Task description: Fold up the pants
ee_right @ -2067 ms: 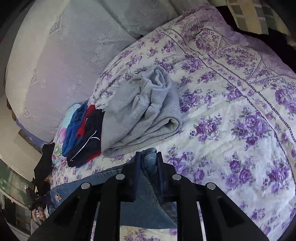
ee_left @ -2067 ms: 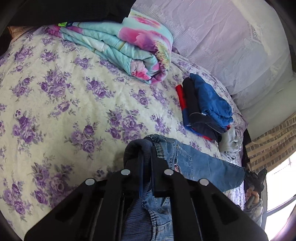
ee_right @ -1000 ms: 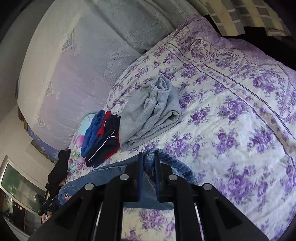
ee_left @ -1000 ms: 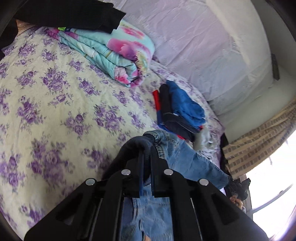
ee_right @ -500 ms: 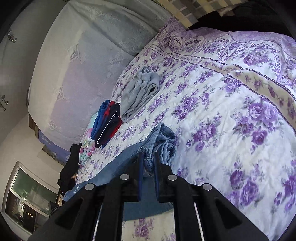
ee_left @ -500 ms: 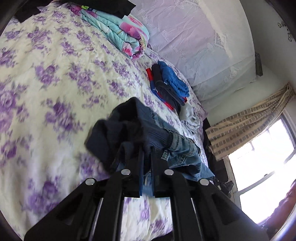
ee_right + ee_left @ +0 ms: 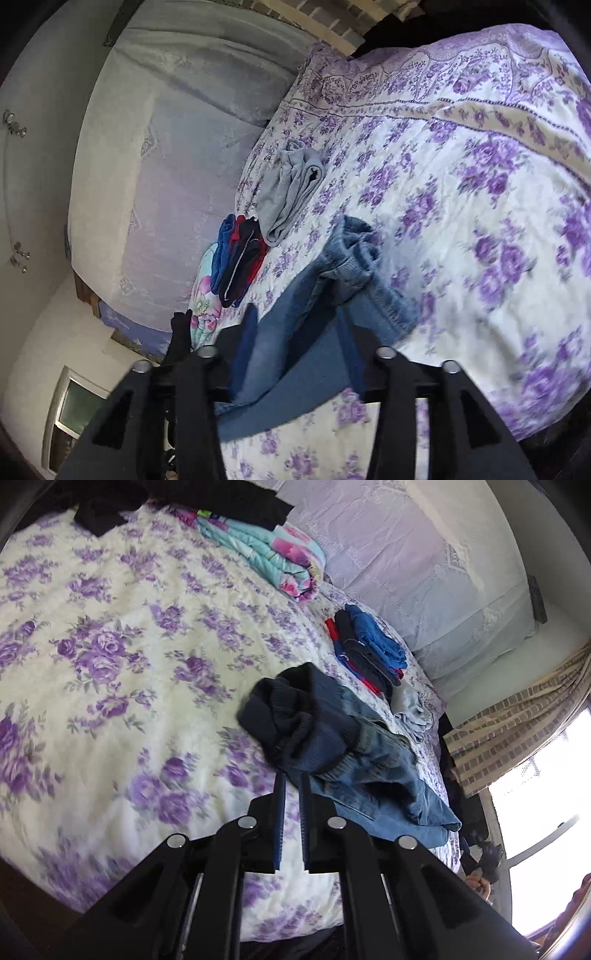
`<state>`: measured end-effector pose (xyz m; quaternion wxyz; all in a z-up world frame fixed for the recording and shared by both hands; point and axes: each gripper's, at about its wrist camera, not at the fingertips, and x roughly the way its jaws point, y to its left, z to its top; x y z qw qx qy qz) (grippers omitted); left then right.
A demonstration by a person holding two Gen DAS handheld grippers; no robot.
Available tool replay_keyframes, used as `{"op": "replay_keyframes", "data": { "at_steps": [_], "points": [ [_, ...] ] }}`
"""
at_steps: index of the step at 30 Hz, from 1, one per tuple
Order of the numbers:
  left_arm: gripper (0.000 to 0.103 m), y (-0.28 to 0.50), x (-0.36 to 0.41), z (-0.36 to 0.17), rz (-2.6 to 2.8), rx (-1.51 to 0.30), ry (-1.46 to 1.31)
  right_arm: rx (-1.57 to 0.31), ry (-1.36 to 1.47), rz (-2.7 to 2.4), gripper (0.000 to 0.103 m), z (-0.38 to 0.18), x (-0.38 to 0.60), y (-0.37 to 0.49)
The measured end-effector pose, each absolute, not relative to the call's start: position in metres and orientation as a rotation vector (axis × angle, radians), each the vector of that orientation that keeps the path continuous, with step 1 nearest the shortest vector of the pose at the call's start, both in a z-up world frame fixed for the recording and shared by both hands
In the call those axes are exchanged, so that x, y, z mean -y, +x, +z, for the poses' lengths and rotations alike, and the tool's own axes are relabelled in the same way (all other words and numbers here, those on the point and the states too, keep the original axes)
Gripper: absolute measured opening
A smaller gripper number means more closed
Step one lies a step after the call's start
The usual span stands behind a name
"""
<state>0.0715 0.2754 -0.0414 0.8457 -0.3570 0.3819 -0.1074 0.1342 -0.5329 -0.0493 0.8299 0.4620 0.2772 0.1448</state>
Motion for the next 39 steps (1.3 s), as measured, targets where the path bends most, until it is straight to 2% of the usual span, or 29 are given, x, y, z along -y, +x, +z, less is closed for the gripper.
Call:
{"op": "replay_keyframes", "data": {
  "at_steps": [2,3,4,6,13,17,28,30,31,32,37,39],
  "points": [
    [0.031,0.066,-0.261,-0.029,-0.217,-0.795,-0.734,-0.603,0.979,0.321,0.062,-0.046,0.510,0.147],
    [0.048,0.064,-0.254,-0.022,-0.213,-0.788,-0.728,-0.619,0.965,0.327,0.062,-0.044,0.500,0.154],
    [0.061,0.063,-0.248,-0.016,-0.214,-0.776,-0.732,-0.637,0.968,0.302,0.062,-0.044,0.492,0.161],
    [0.064,0.064,-0.236,-0.008,-0.235,-0.760,-0.755,-0.668,1.013,0.279,0.062,-0.049,0.487,0.172],
    [0.064,0.083,-0.195,-0.009,-0.345,-0.820,-0.791,-0.724,1.034,0.209,0.057,-0.063,0.484,0.187],
    [0.068,0.099,-0.180,-0.012,-0.342,-0.843,-0.802,-0.728,1.086,0.232,0.045,-0.072,0.485,0.199],
    [0.072,0.151,-0.174,-0.046,-0.205,-0.987,-1.100,-0.773,1.180,0.238,0.044,-0.084,0.494,0.210],
    [0.072,0.157,-0.182,-0.049,-0.181,-0.989,-1.130,-0.762,1.145,0.239,0.031,-0.082,0.495,0.211],
    [0.068,0.161,-0.185,-0.051,-0.181,-0.985,-1.138,-0.758,1.126,0.243,0.017,-0.081,0.494,0.212],
    [0.065,0.163,-0.187,-0.053,-0.174,-0.993,-1.146,-0.751,1.096,0.238,0.011,-0.080,0.493,0.212],
    [0.030,0.165,-0.190,-0.054,-0.196,-0.961,-1.113,-0.721,1.020,0.230,0.009,-0.078,0.489,0.205],
    [0.027,0.165,-0.192,-0.047,-0.210,-0.937,-1.092,-0.718,1.014,0.230,0.008,-0.075,0.489,0.206]
  ]
}}
